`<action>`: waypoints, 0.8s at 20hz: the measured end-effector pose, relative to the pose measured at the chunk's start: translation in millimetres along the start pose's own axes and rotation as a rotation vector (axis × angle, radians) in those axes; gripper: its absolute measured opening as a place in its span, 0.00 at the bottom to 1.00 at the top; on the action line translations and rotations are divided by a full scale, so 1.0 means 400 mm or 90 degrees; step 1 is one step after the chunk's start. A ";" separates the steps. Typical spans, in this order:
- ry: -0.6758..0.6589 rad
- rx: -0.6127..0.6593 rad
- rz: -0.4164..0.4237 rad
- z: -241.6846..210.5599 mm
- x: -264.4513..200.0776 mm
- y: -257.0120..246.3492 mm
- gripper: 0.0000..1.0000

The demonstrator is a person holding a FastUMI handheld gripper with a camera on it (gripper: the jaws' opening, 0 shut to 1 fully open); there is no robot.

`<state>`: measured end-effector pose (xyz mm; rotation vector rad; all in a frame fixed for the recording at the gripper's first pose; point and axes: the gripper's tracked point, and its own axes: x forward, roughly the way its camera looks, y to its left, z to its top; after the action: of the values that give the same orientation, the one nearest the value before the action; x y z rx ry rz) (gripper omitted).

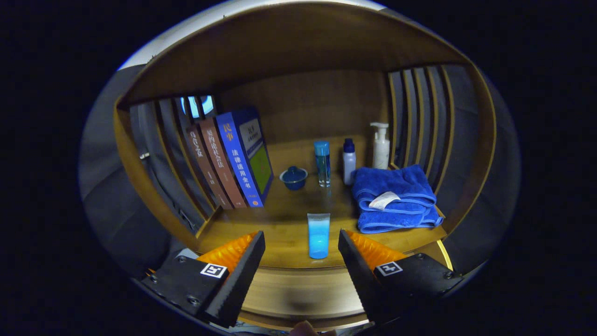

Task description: Pull open the drawer, take out the items inside it, and place them on the countertop above the cabinet.

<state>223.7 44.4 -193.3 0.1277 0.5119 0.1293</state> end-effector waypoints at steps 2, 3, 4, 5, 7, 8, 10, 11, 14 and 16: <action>-0.036 -0.012 0.002 0.004 -0.046 0.002 1.00; -0.058 -0.019 0.001 0.009 -0.072 0.000 1.00; -0.079 -0.024 0.001 0.010 -0.092 0.000 1.00; -0.094 -0.030 0.008 0.008 -0.120 0.005 1.00; -0.118 -0.043 0.020 -0.003 -0.171 0.016 1.00; -0.129 -0.049 0.022 -0.014 -0.194 0.018 1.00; -0.147 -0.066 0.025 -0.045 -0.233 0.024 1.00; -0.155 -0.076 0.023 -0.066 -0.256 0.027 1.00; -0.186 -0.085 0.007 -0.127 -0.311 0.019 1.00; -0.201 -0.077 0.009 -0.189 -0.334 0.021 1.00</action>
<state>70.1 38.7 -193.3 0.0313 0.1873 0.1499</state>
